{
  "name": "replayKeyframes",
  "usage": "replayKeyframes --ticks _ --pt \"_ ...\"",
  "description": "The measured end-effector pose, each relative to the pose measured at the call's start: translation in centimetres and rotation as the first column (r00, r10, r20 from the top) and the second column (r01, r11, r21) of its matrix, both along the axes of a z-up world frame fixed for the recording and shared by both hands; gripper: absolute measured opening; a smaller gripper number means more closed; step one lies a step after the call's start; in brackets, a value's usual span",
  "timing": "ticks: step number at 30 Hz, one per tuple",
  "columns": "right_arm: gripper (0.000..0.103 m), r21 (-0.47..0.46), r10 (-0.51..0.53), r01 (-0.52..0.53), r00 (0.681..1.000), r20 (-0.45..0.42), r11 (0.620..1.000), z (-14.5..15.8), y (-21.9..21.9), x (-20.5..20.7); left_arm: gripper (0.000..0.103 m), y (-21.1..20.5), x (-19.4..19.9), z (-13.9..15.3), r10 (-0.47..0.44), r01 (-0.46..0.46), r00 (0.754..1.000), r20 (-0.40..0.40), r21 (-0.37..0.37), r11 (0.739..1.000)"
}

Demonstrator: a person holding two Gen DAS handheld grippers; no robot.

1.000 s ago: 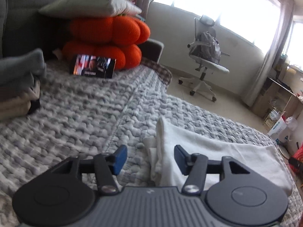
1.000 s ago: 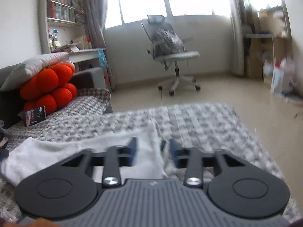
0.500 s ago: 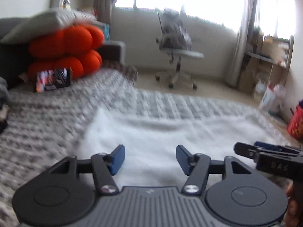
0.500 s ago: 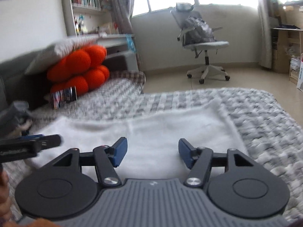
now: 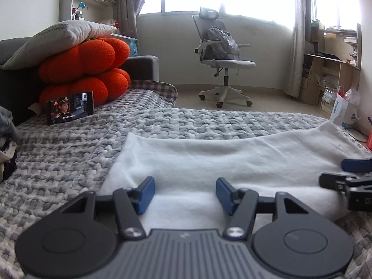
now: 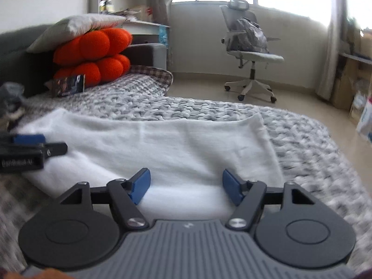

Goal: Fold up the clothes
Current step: 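Open the right gripper and lift both grippers away from the sweatshirt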

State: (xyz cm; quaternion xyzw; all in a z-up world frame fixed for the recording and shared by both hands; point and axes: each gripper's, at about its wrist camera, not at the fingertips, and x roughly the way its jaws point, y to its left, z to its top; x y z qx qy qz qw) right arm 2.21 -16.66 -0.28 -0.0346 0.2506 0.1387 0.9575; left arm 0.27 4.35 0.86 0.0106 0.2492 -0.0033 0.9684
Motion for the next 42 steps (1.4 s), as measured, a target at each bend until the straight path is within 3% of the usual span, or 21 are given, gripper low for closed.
replayKeyframes --ticks 6,17,22,27,32,36,40,42 --pt "0.064 0.020 0.038 -0.039 0.999 0.032 0.999 -0.1 -2.7 -0.8 0.059 0.7 -0.2 -0.1 -0.003 0.003 1.000 0.009 -0.032 0.999" --pt "0.064 0.159 0.016 -0.022 0.999 0.039 0.987 -0.3 -4.8 -1.1 0.055 1.9 -1.0 0.0 -0.020 0.023 0.999 0.037 -0.076 0.997" --pt "0.068 0.087 -0.051 0.047 0.998 0.046 0.995 -0.1 -3.9 -1.7 0.071 0.7 -1.1 0.3 -0.062 0.063 0.997 0.045 -0.013 0.998" --pt "0.087 0.060 -0.057 0.052 0.994 0.092 0.997 1.3 -2.8 -0.9 0.079 1.1 0.0 1.1 -0.082 0.085 0.996 0.034 -0.067 0.994" --pt "0.088 0.088 0.000 -0.009 0.995 0.103 0.996 2.8 -1.3 2.3 0.081 1.1 2.5 1.9 -0.045 0.046 0.999 0.013 -0.076 0.996" --pt "0.088 0.028 0.049 -0.051 0.997 0.066 0.998 2.5 1.3 5.0 0.081 1.3 4.0 1.2 0.005 -0.008 1.000 -0.031 -0.095 0.995" --pt "0.092 -0.131 -0.037 0.035 0.999 -0.006 0.991 0.5 2.7 7.0 0.081 1.0 4.4 0.8 0.003 -0.005 1.000 -0.027 -0.072 0.997" --pt "0.099 -0.117 -0.100 0.097 0.995 -0.022 0.988 0.2 1.7 7.2 0.081 1.2 4.8 0.9 0.003 -0.005 1.000 -0.028 -0.073 0.997"
